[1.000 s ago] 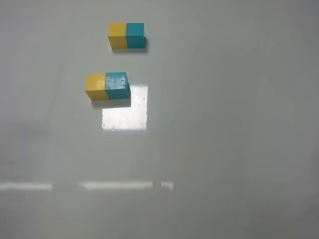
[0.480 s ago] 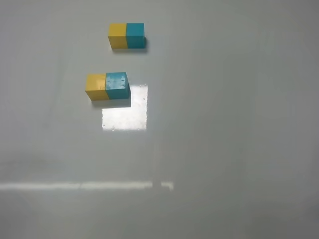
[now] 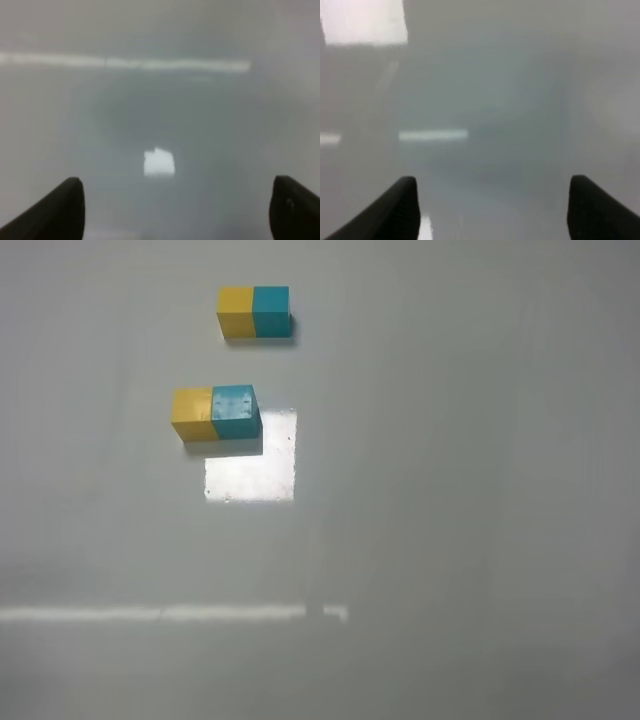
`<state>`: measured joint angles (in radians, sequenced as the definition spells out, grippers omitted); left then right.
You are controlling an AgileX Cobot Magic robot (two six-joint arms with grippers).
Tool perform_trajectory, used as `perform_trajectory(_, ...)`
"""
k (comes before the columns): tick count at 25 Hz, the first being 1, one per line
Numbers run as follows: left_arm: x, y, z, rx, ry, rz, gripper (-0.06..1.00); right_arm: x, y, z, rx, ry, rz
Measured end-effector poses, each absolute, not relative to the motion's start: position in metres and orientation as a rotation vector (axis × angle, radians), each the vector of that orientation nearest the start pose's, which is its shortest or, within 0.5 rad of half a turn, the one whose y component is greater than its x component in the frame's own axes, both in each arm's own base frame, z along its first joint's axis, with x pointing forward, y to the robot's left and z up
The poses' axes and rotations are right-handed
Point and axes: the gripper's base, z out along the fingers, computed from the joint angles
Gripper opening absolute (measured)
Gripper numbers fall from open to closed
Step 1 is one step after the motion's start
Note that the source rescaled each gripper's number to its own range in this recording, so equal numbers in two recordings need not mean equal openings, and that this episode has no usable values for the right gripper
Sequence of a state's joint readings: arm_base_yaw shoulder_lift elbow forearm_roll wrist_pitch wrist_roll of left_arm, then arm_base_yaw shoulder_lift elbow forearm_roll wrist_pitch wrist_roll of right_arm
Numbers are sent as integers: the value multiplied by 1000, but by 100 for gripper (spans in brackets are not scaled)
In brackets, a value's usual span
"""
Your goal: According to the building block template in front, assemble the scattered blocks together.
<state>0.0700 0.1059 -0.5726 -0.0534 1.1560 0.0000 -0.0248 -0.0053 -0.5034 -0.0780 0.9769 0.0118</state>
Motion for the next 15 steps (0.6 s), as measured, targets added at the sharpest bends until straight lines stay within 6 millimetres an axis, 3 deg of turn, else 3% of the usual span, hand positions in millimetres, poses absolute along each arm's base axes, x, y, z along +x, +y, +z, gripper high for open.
perform_trajectory(8,6,-4,281,-81,2148,-28,72,-3,-6,285,36,1951,-100)
perform_trajectory(15,-5,-5,278,-93,2029,-43,72,-3,-6,285,36,1951,-100)
